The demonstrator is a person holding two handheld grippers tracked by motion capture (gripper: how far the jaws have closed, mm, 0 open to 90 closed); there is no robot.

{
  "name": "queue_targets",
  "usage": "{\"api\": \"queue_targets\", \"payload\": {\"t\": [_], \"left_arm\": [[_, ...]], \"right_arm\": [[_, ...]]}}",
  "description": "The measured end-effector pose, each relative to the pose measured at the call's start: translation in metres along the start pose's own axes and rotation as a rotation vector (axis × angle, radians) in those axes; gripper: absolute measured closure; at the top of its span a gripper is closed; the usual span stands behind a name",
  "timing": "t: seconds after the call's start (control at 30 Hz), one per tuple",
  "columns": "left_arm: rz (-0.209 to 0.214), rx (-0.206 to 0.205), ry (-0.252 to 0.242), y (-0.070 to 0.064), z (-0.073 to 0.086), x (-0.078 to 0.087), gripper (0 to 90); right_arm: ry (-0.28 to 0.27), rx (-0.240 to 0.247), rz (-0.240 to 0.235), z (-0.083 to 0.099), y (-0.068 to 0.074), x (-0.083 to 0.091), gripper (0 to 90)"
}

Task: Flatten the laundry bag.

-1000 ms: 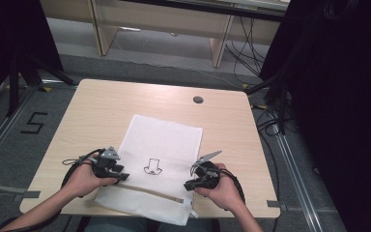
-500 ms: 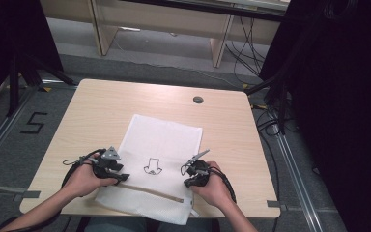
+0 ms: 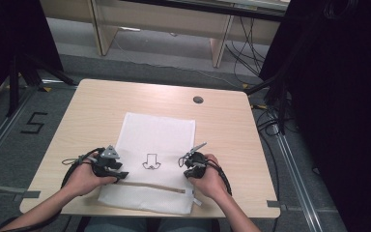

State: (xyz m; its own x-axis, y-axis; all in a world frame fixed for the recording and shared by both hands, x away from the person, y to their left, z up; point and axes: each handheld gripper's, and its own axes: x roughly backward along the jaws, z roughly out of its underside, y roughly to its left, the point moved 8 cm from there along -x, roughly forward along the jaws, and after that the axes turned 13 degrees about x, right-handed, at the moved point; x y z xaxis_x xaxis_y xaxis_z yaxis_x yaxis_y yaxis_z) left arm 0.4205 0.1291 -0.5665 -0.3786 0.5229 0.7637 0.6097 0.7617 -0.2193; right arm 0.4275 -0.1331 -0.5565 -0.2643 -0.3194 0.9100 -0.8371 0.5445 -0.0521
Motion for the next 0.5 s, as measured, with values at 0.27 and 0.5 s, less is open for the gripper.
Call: {"api": "queue_targets", "payload": {"t": [0.27, 0.5], "left_arm": [[0.006, -0.012, -0.012, 0.002, -0.002, -0.001, 52.8], [0.001, -0.003, -0.024, 0.004, -0.003, -0.002, 52.9]], "right_arm": [[-0.028, -0.017, 0.029, -0.004, -0.011, -0.003, 90.0], [-0.027, -0.032, 0.038, -0.004, -0.011, -0.003, 89.0]]}}
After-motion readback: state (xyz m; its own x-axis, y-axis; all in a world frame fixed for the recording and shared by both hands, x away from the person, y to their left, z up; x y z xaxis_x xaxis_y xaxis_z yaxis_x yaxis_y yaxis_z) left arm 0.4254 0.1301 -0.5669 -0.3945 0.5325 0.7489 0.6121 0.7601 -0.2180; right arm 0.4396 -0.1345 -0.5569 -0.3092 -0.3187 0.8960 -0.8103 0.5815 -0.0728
